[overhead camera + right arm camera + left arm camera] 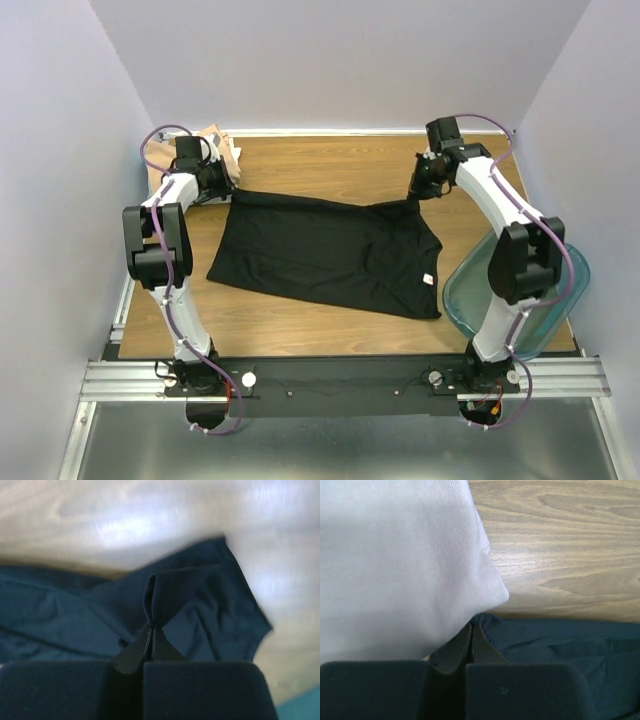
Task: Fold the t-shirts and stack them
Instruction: Fold the tshirt
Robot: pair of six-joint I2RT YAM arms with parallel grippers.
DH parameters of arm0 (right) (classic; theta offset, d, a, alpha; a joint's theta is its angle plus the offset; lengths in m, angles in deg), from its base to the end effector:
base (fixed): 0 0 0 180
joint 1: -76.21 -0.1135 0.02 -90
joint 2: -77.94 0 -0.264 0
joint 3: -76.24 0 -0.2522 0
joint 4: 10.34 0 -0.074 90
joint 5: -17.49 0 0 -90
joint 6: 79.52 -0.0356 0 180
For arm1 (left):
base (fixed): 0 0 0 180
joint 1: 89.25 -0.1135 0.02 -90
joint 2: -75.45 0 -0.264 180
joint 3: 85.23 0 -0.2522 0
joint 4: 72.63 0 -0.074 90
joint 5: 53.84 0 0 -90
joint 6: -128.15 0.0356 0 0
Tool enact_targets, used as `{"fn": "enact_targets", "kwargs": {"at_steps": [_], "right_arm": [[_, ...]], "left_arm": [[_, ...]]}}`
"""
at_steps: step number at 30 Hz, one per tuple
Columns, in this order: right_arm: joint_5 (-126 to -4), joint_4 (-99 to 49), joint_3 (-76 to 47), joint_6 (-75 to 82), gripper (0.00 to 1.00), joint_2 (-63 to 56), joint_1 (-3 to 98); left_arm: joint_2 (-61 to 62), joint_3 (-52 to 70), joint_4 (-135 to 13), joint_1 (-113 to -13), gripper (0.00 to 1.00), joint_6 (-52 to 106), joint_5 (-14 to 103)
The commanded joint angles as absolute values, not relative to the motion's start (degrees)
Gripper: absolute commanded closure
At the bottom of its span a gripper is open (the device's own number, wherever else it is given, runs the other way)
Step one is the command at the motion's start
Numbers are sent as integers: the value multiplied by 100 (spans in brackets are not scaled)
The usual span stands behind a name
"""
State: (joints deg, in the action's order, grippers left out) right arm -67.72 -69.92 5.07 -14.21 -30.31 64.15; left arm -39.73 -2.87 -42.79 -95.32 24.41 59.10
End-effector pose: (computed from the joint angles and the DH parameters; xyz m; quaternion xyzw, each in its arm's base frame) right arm 0.4015 0.0888 0.2729 0.0948 0.9582 0.1224 0.2407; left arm 0.4441 0.0333 0.1978 -0.0859 0.9118 -0.2087 0.3430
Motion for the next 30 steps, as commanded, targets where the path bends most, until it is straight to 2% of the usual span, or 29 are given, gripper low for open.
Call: {"fn": "enact_targets", "kwargs": {"at_steps": [1, 13, 30], "right_arm": [[-6548, -7366, -34, -1667, 100, -2447, 6329], [-6539, -7683, -1764, -2344, 100, -1233, 5960], [-6364, -7675, -2899, -2889, 100, -539, 5626]], "left_arm": [[-3618, -108, -4103, -9619, 100, 2672, 5804], [-2959, 744, -3971, -9628, 100, 2892, 5840], [-1579, 2071, -3822, -9637, 100, 2339, 4812]]}}
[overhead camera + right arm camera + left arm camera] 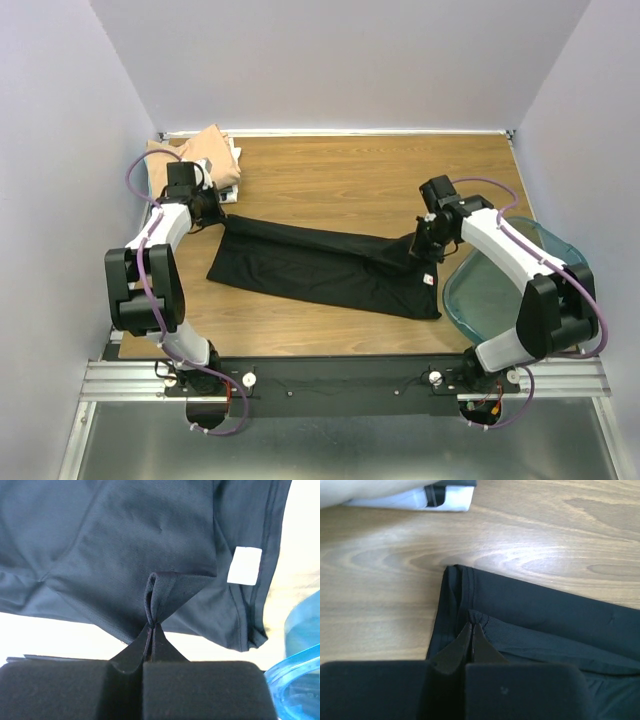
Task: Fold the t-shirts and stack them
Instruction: Fold the tshirt
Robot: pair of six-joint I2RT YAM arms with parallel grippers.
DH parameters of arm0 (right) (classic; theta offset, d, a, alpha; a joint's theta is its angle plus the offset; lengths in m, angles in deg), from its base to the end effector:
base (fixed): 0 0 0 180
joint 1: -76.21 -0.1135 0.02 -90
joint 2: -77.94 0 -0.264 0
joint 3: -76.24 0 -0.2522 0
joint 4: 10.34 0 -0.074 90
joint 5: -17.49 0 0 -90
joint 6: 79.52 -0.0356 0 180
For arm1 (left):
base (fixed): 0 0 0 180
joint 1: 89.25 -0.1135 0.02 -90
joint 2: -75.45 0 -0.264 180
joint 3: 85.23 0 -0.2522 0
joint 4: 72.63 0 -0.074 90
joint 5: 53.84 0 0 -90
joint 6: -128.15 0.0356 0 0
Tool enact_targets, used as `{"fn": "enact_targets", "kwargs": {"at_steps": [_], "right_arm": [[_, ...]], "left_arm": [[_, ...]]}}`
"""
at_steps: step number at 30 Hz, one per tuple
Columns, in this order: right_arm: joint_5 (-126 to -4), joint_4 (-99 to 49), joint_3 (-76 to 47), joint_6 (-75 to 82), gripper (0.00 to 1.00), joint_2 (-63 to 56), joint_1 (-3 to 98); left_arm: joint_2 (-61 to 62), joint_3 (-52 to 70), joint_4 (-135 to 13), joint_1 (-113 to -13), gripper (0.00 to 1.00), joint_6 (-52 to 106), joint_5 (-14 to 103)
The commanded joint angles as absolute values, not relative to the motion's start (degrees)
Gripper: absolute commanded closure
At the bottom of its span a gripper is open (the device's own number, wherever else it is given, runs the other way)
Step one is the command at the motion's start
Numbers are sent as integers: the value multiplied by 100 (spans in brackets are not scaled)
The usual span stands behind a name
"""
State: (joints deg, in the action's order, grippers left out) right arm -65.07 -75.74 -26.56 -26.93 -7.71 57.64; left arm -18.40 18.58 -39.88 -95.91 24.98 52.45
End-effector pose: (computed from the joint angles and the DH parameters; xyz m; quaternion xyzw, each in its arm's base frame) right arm 0.2638 0.0935 0.2347 0.1527 0.9762 0.1225 0.0936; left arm 0.3458 0.0303 0.2170 -0.1131 0.9258 -0.1521 0.3271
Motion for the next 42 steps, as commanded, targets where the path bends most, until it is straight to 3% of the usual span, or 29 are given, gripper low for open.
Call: {"fn": "enact_targets", "kwargs": {"at_steps": [1, 3, 4, 6, 8, 10, 20, 28, 42], "right_arm": [[-6346, -7675, -2952, -2915, 99, -512, 5591], [-6302, -7675, -3119, -2977, 96, -407, 5486], [-6276, -7683, -3172, -3003, 91, -372, 5459], [-6215, -7683, -3304, -3100, 60, -231, 5371], [-6223, -7701, -3322, -3153, 52, -39, 5344], [-6337, -7745, -3243, -3179, 45, 68, 5353], [-6777, -7456, -2733, -2846, 54, -625, 5362], [-7514, -7200, -2690, -2547, 53, -1056, 5362], [-7946, -6093, -2294, -1861, 49, -1812, 6170]], "left_arm": [[-1526, 2133, -3786, -9628, 100, 2321, 4794], [-1377, 2300, -3646, -9637, 96, 2268, 4662], [-1315, 2352, -3602, -9646, 86, 2251, 4592], [-1122, 2511, -3549, -9672, 61, 2242, 4398], [-937, 2590, -3523, -9690, 50, 2268, 4215], [-876, 2564, -3461, -9681, 49, 2285, 4152], [-989, 2046, -3619, -9234, 49, 1979, 4564], [-1261, 1984, -4189, -8337, 49, 1574, 4872], [-2431, 2097, -4858, -8310, 50, 1556, 5189]]}}
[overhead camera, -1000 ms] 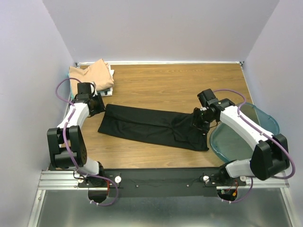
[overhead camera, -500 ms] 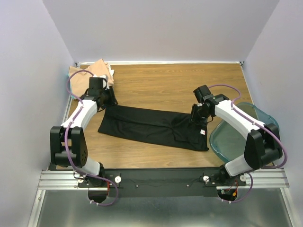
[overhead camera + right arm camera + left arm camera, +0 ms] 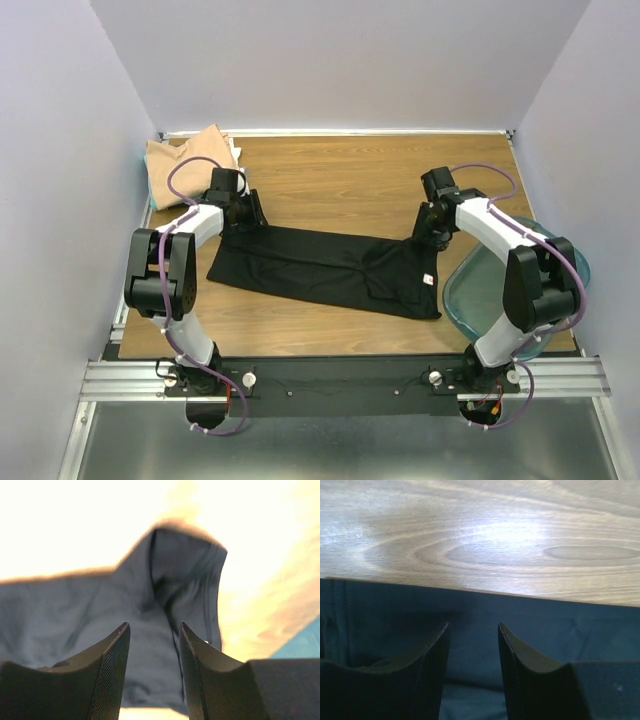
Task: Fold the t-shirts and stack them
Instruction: Fold the tshirt
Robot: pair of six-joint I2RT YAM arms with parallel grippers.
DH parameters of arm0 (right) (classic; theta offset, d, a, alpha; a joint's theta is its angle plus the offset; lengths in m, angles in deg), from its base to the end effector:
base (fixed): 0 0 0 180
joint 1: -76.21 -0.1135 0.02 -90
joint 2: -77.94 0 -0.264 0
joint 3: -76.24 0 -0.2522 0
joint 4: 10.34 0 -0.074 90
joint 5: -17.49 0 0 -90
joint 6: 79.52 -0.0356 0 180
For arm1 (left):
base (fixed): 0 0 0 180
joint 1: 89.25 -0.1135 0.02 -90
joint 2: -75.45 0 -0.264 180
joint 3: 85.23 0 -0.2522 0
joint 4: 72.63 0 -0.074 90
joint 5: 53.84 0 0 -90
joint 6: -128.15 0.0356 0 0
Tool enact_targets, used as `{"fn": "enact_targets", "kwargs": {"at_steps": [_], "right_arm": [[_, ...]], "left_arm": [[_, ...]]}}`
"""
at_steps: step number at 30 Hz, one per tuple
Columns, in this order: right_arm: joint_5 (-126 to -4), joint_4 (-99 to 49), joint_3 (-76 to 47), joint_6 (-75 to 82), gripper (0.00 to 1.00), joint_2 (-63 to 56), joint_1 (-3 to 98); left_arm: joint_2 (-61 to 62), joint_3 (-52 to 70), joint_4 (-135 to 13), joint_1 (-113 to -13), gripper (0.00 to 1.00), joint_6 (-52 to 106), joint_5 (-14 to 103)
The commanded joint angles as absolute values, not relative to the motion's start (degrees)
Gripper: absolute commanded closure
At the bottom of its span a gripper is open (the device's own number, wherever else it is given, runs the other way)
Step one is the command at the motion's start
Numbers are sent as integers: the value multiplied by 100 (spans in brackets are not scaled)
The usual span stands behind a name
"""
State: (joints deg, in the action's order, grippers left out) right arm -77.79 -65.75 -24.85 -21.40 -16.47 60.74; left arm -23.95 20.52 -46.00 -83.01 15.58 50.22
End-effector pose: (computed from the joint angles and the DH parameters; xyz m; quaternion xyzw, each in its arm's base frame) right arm 0.3084 0.0820 0.2059 0.1481 0.9739 0.0249 0.1699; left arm 0.3555 -0.0476 0.1815 -0.0935 0.9340 -0.1928 0.2859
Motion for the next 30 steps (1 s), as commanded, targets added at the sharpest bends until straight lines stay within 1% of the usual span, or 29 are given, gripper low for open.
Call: {"fn": "enact_targets", "kwargs": {"at_steps": [1, 10, 12, 14, 15, 16, 20, 21, 22, 25, 26, 30], "right_arm": [[-7911, -6032, -2285, -1835, 49, -1839, 6240], [-7559, -5451, -2311, -1773, 49, -2216, 6548], [-7498, -5372, -2311, -1747, 50, -2296, 6574], [-7462, -5354, -2294, -1747, 54, -2384, 6627], [-7445, -5354, -2276, -1755, 56, -2402, 6627], [-7436, -5363, -2285, -1773, 63, -2393, 6636], [-7331, -5363, -2329, -1799, 81, -2349, 6654], [-7304, -5363, -2346, -1799, 82, -2358, 6654], [-7287, -5363, -2381, -1791, 87, -2358, 6671], [-7321, -5372, -2434, -1826, 97, -2314, 6689], [-7356, -5363, -2478, -1869, 100, -2244, 6698], [-7515, -5398, -2583, -1966, 100, -2112, 6829]], "left_arm": [[-2431, 2133, -4911, -8310, 49, 1547, 5198], [-2361, 2485, -5069, -8336, 50, 1539, 5154], [-2378, 2537, -5104, -8345, 50, 1547, 5128], [-2396, 2573, -5131, -8362, 50, 1556, 5110], [-2422, 2608, -5131, -8380, 50, 1565, 5075], [-2448, 2643, -5131, -8415, 50, 1582, 5066], [-2466, 2775, -5201, -8529, 50, 1574, 5057], [-2457, 2836, -5219, -8573, 50, 1591, 5074], [-2466, 2862, -5236, -8591, 50, 1600, 5066], [-2457, 2924, -5245, -8687, 50, 1618, 5066], [-2440, 2968, -5245, -8714, 50, 1626, 5031], [-2440, 3126, -5271, -8881, 50, 1600, 5004]]}}
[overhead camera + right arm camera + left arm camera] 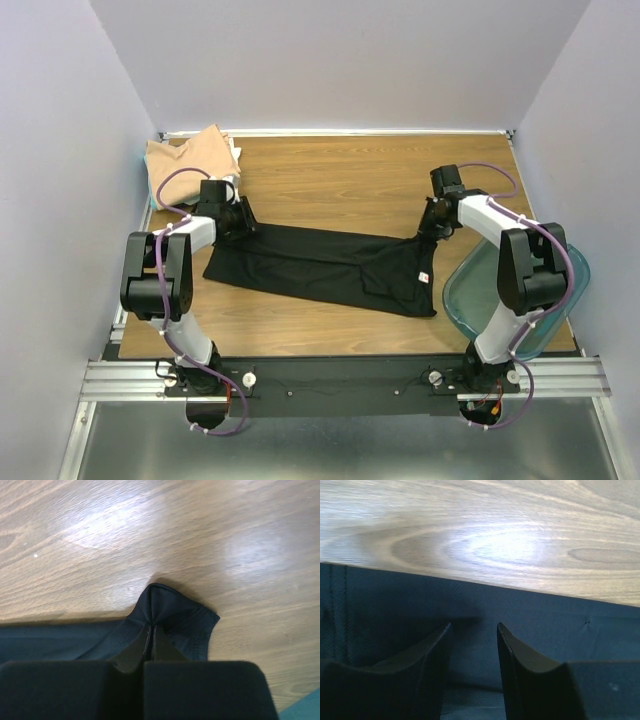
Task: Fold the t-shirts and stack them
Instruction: Fold the tshirt
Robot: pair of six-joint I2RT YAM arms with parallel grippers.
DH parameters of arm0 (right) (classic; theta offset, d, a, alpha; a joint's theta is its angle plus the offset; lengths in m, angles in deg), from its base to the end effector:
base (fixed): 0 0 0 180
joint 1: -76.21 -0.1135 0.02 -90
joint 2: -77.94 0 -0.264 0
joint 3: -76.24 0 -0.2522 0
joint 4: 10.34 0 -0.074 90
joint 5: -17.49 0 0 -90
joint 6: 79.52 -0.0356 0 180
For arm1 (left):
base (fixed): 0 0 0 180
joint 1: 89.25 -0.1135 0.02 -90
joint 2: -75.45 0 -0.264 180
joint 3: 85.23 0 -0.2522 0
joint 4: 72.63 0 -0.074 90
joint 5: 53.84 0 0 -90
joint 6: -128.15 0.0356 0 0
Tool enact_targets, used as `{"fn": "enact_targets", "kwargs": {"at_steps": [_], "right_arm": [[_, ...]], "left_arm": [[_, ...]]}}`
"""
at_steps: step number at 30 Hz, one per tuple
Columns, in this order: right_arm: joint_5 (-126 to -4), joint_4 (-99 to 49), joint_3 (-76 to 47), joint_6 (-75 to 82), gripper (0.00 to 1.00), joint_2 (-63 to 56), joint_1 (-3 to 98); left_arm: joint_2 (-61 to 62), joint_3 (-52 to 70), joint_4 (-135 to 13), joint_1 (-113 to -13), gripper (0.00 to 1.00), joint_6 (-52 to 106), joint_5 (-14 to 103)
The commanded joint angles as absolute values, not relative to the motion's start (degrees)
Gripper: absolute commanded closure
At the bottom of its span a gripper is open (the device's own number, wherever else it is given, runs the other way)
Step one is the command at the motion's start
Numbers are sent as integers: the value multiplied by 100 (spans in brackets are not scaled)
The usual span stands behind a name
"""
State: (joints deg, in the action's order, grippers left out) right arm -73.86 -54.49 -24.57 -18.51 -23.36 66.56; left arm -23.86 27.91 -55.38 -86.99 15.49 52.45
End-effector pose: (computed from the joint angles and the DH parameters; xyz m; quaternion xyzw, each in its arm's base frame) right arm 0.3447 0.0578 0.1771 0.1668 0.9642 0.0572 0.1979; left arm 0.3448 -0.0236 0.1562 -0.1165 0.9233 -0.2034 0.3043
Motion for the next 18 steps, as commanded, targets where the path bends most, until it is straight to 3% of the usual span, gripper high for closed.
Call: {"fn": "enact_targets", "kwargs": {"at_steps": [1, 12, 18], "right_arm": [[-7524, -5398, -2601, -1993, 99, -2094, 6873], [-7304, -5424, -2733, -2282, 99, -1980, 6996], [-7287, -5477, -2909, -2362, 91, -1568, 6988]], "left_arm": [[-2440, 3161, -5306, -9064, 51, 1591, 5004], [-2264, 3408, -5403, -9162, 51, 1407, 4873], [-2255, 3381, -5412, -9162, 51, 1424, 4890]]}}
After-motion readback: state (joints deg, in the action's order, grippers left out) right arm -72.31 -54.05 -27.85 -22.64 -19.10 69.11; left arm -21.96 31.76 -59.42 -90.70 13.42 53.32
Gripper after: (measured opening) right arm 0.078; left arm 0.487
